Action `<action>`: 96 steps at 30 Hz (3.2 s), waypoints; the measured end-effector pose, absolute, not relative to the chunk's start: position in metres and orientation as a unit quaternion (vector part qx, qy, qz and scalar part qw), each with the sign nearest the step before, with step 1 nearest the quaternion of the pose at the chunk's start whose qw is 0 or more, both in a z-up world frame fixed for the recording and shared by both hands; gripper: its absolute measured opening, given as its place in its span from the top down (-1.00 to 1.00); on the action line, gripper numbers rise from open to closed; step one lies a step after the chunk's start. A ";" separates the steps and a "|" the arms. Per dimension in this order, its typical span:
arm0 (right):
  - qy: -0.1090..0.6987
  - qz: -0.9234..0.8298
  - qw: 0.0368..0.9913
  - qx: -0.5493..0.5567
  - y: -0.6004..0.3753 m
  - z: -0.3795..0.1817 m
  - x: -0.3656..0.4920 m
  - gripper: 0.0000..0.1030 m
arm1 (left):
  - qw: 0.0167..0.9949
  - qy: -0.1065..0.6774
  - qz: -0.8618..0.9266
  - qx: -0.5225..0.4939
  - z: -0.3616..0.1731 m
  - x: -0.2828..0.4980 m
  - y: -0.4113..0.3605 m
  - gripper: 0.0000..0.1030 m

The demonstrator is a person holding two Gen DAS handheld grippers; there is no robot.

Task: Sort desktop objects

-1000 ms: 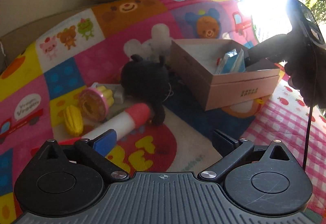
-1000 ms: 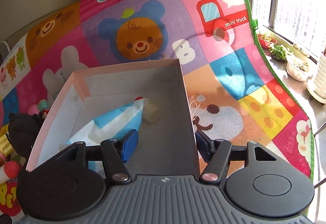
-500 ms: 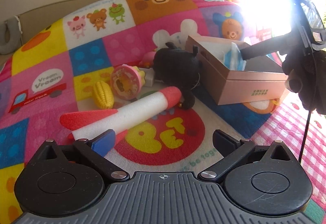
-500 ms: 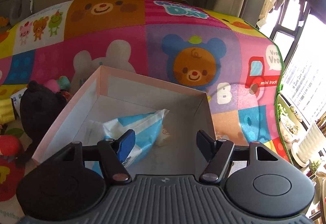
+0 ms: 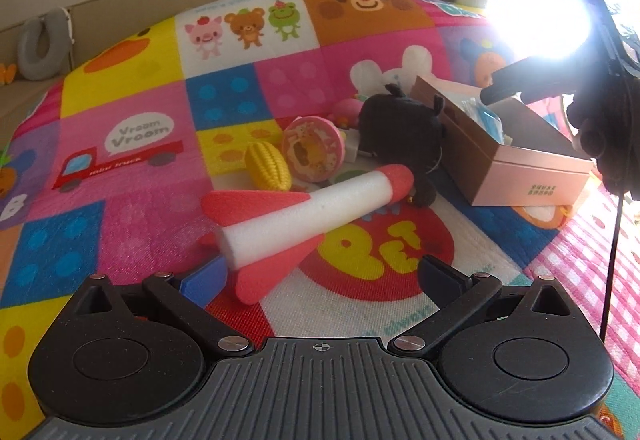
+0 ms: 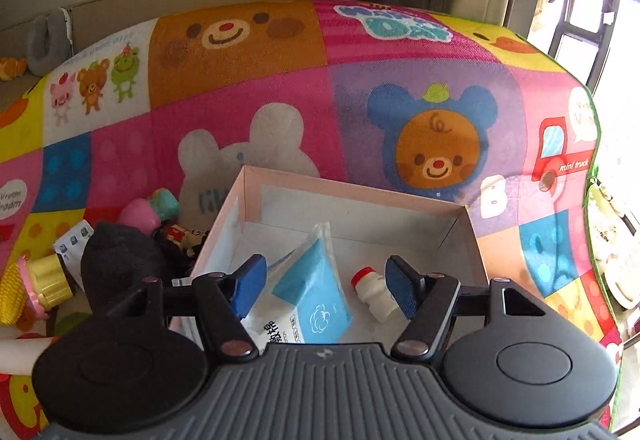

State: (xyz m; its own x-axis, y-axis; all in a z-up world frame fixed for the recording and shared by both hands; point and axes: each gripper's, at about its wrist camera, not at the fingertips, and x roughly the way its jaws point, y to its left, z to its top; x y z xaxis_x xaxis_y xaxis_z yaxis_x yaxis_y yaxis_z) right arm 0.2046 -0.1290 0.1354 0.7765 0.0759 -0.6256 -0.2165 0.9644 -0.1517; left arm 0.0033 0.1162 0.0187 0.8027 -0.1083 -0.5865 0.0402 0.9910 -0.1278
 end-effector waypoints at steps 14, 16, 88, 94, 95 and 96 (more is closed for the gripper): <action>0.416 0.073 0.900 -0.105 -0.124 0.117 0.232 -0.08 | 0.945 0.312 -0.044 -0.093 0.012 0.002 0.126 -1.00; 0.403 0.081 0.908 -0.082 -0.129 0.127 0.226 -0.08 | 0.943 0.315 -0.044 -0.095 0.011 0.004 0.126 -1.00; 0.337 0.173 0.923 -0.066 -0.202 0.113 0.034 -0.34 | 0.948 0.308 -0.069 -0.037 0.030 -0.003 0.067 -1.00; 0.303 0.184 0.931 -0.089 -0.199 0.148 0.050 -0.43 | 0.944 0.309 -0.115 -0.028 0.015 0.007 0.041 -1.00; 0.294 0.190 0.932 -0.094 -0.194 0.157 0.057 -0.43 | 0.943 0.309 -0.120 -0.029 0.013 0.008 0.039 -1.00; 0.290 0.198 0.931 -0.102 -0.185 0.166 0.069 -0.43 | 0.941 0.312 -0.126 -0.030 0.011 0.010 0.038 -1.00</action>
